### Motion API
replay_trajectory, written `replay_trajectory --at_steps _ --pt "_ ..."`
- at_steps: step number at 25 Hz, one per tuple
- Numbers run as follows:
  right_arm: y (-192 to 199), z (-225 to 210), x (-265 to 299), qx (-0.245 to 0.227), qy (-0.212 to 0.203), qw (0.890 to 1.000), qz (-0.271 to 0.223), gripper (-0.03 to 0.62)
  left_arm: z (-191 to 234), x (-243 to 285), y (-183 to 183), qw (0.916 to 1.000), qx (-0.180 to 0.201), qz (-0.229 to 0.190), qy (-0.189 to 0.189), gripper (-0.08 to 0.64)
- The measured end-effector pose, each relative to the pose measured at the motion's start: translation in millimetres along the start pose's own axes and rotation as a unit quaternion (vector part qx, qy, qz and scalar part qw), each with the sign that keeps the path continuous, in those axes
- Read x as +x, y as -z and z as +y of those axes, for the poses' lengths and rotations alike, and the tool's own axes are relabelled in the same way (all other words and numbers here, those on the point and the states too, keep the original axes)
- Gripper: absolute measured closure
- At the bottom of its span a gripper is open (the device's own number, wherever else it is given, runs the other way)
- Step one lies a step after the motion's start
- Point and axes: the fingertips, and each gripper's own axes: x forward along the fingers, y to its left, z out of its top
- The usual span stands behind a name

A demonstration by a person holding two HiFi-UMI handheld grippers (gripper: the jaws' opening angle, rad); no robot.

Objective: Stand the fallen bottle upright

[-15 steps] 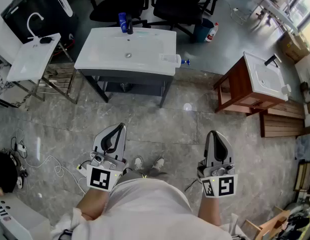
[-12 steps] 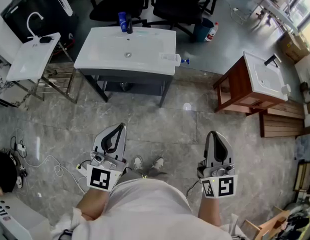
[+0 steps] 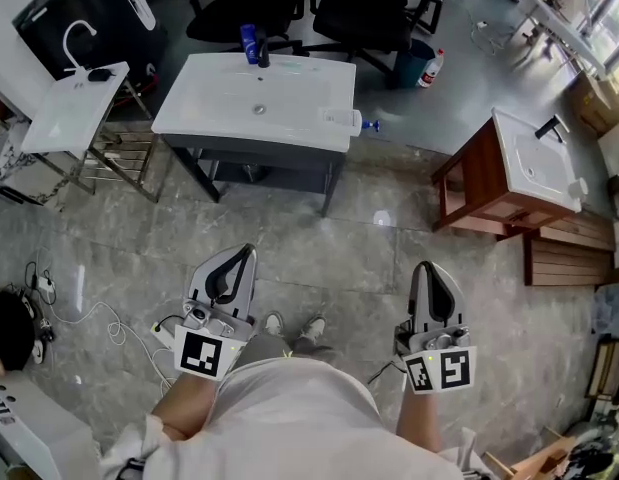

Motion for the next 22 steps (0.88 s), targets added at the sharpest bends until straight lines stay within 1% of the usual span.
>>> replay_trajectory --at_steps 3,7,11,14,18,22 --pt "3.9 -11.8 3.5 0.002 -0.01 1.0 -0.006 0.554 -8.5 4.1 4.2 0.9999 0.0 0.001 -0.012 0.545" --pt "10.3 -21.3 5.9 0.011 -0.016 1.0 -0.003 0.554 -19.0 7.6 10.4 0.9999 0.0 0.01 -0.014 0.545" --pt "10.8 -32.0 12.6 0.011 -0.015 1.0 0.004 0.554 -15.4 20.2 10.2 0.9997 -0.002 0.012 -0.019 0.545" --pt "14.9 -39.0 16.8 0.011 -0.012 1.0 0.009 0.554 -14.3 31.3 18.2 0.9997 -0.006 0.015 -0.017 0.545" --pt "18.6 -45.6 33.9 0.004 -0.006 1.0 0.012 0.554 -5.4 54.1 28.1 0.9998 -0.016 0.008 -0.007 0.545" --pt "17.8 -52.1 63.0 -0.001 0.005 1.0 0.017 0.554 15.8 84.1 36.5 0.9997 -0.022 0.007 0.003 0.545"
